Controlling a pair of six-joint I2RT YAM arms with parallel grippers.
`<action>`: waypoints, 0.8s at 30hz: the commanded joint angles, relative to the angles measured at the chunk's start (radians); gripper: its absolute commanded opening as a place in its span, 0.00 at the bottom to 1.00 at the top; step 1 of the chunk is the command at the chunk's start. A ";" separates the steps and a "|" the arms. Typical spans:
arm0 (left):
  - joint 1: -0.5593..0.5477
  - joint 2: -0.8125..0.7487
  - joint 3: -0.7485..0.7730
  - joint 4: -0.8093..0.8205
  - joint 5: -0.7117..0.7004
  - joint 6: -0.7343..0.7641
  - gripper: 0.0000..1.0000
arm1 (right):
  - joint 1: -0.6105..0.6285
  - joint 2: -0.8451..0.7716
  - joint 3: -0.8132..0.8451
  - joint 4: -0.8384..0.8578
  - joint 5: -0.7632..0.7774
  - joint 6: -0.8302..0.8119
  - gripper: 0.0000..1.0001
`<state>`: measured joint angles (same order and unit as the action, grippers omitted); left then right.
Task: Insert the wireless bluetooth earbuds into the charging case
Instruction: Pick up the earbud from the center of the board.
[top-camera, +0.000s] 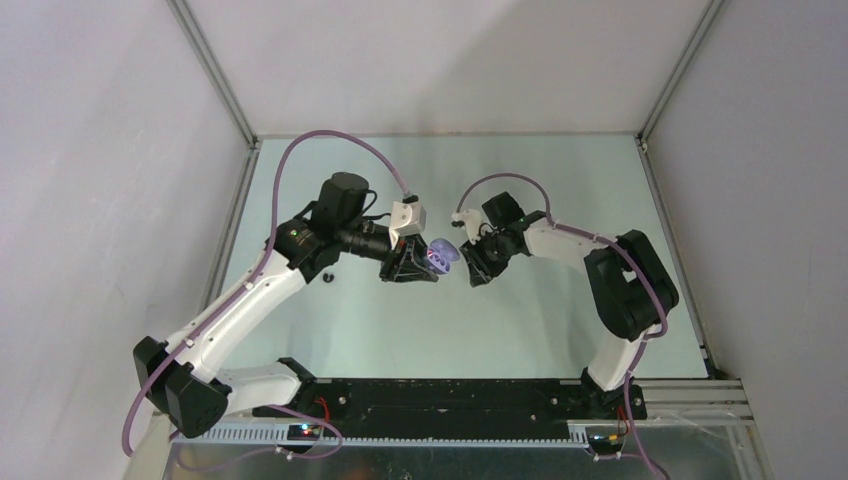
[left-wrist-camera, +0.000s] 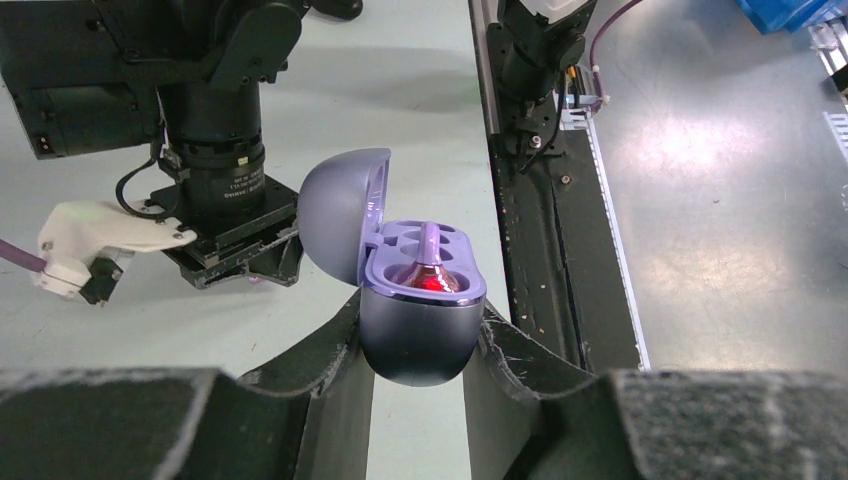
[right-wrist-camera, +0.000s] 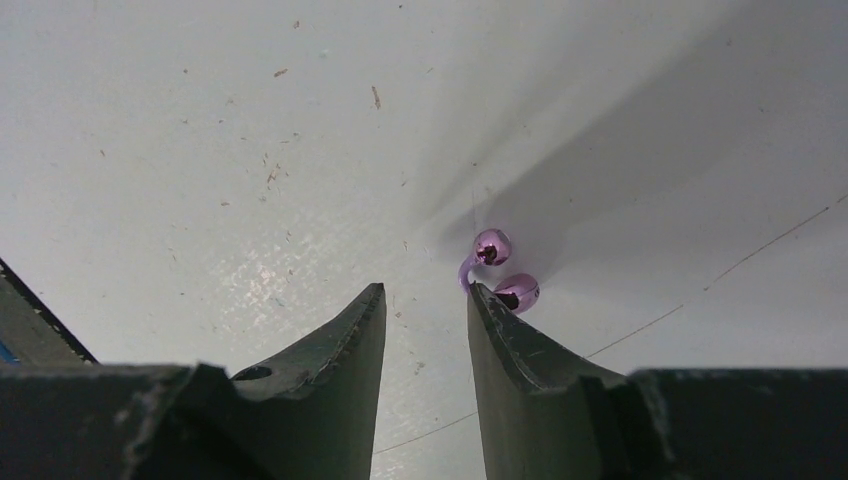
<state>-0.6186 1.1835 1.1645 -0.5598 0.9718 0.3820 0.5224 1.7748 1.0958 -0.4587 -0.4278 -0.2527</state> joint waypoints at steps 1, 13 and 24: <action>0.005 -0.019 -0.005 0.033 0.004 -0.012 0.08 | 0.033 -0.010 0.037 0.006 0.059 -0.048 0.41; 0.004 -0.022 -0.008 0.032 0.002 -0.012 0.08 | 0.061 -0.081 0.036 0.003 0.127 -0.116 0.42; 0.005 -0.025 -0.006 0.032 0.004 -0.012 0.08 | 0.032 -0.056 0.037 -0.046 0.031 -0.055 0.41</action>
<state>-0.6186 1.1835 1.1591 -0.5549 0.9718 0.3817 0.5625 1.7111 1.1000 -0.4870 -0.3794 -0.3260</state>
